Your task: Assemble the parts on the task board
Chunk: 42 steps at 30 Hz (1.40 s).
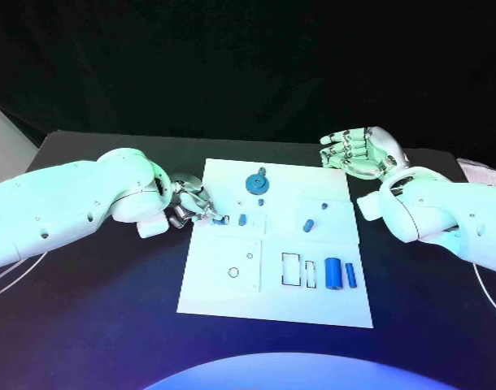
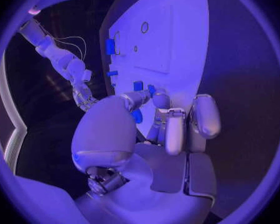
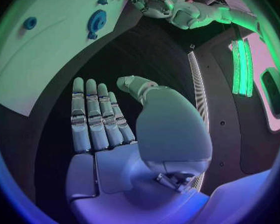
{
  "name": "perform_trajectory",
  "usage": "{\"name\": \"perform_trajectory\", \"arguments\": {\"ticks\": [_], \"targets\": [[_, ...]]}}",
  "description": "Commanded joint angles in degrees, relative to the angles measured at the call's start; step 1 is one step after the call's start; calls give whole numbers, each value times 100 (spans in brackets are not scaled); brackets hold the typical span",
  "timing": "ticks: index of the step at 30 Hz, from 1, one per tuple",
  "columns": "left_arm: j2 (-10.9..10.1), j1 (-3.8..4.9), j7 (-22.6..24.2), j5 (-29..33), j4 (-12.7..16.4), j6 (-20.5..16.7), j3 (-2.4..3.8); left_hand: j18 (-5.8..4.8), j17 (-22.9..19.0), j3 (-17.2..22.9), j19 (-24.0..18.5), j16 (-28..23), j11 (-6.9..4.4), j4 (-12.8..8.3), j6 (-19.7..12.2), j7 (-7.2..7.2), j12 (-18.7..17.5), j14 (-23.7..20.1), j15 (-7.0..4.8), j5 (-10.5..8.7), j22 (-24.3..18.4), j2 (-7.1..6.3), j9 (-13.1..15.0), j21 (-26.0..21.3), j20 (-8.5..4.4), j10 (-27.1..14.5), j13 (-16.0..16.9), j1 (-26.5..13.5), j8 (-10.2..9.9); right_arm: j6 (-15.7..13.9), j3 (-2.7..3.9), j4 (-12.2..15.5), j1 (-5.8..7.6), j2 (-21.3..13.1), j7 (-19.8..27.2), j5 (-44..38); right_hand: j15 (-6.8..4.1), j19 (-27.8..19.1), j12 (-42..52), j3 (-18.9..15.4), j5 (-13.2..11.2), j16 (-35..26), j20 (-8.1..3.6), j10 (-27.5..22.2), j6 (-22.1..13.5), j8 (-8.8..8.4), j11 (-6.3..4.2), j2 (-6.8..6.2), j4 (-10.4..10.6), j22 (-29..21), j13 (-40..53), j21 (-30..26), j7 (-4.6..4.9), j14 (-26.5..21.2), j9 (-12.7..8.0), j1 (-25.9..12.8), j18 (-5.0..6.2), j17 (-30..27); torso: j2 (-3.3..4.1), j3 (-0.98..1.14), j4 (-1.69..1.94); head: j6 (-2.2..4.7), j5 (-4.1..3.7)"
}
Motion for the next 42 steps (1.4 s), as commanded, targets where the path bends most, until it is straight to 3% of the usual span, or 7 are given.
{"name": "perform_trajectory", "arguments": {"ticks": [1, 11, 13, 22, 27, 32, 42], "targets": [[-20, 3, 88, 344, 44, -180, 9, 86, 751, 1157, -66, -26, -28, -1094, 69, 5, 23, 350, 0, 52, -14, -48, -14, -41, -3, -27, 71, -78, 35, 101, 0, 7, -6, -2, 20, -39, 21, 22, -23, 2, 26, -24, 19, 33, 12, -33, -3, 32, -34, -5, -2, 6, 64, -5, -8, -13, 23, -5, 2, 2, 0, 6, -4], [-48, 7, 166, 458, 94, -362, 16, 84, 784, 1297, -68, -9, -60, -1241, 251, -33, 349, 361, -24, 138, 9, -252, -78, -22, -18, 214, 701, -184, 41, 102, 0, 8, -10, -5, 15, -39, 22, 22, -24, 2, 26, -25, 19, 33, 12, -34, -3, 31, -35, -8, -3, 6, 64, -6, -8, -15, 23, -7, 3, 1, 1, 15, -2], [-47, 7, 216, 468, 108, -446, 16, 76, 832, 1324, -47, 16, -88, -1295, 384, -62, 511, 378, -45, 277, 46, -374, -128, 12, -33, 361, 1026, -215, 13, 102, 0, 8, -10, -6, 16, -39, 22, 22, -25, 2, 25, -25, 20, 34, 13, -34, -3, 31, -35, -11, -3, 6, 64, -6, -8, -17, 22, -8, 1, 1, 0, 18, 4], [-21, 7, 415, 157, 200, -617, 16, 49, 1117, 1309, 40, 162, -164, -1335, 693, -144, 642, 480, -113, 896, 157, -597, -260, 116, -85, 637, 1431, -263, -109, 100, 0, 6, -11, -6, 18, -39, 22, 21, -26, 2, 25, -25, 20, 34, 13, -35, -3, 32, -34, -13, -3, 6, 64, -7, -9, -19, 22, -10, 8, -3, 0, 11, 9], [1, 7, 517, -335, 301, -690, 16, 37, 1155, 1298, 79, 180, -183, -1350, 766, -161, 651, 493, -131, 1059, 203, -644, -279, 158, -100, 698, 1501, -246, -137, 98, 0, 5, -11, -7, 18, -39, 23, 21, -28, 2, 25, -26, 21, 35, 14, -36, -2, 34, -31, -18, -3, 6, 64, -8, -9, -26, 22, -12, 5, -2, 2, 10, 8], [29, 11, 466, -957, 417, -684, 17, 5, 1235, 1279, 177, 220, -210, -1348, 886, -188, 691, 519, -154, 1382, 318, -714, -304, 265, -127, 829, 1666, -242, -188, 99, 0, 3, -12, -4, 18, -39, 23, 21, -28, 2, 25, -26, 21, 35, 14, -36, -2, 34, -31, -18, -3, 6, 64, -8, -9, -26, 22, -12, -1, -1, 3, -9, 15], [84, 27, 89, -1797, 506, -347, 17, -20, 1284, 1280, 258, 245, -243, -1326, 969, -222, 756, 535, -183, 1794, 412, -737, -287, 355, -152, 945, 1860, -318, -188, 99, 0, -6, -13, -2, 18, -39, 24, 21, -30, 3, 26, -26, 21, 36, 15, -38, -2, 38, -29, -24, -3, 6, 65, -9, -9, -32, 22, -16, -2, 3, 5, -26, 29]]}}
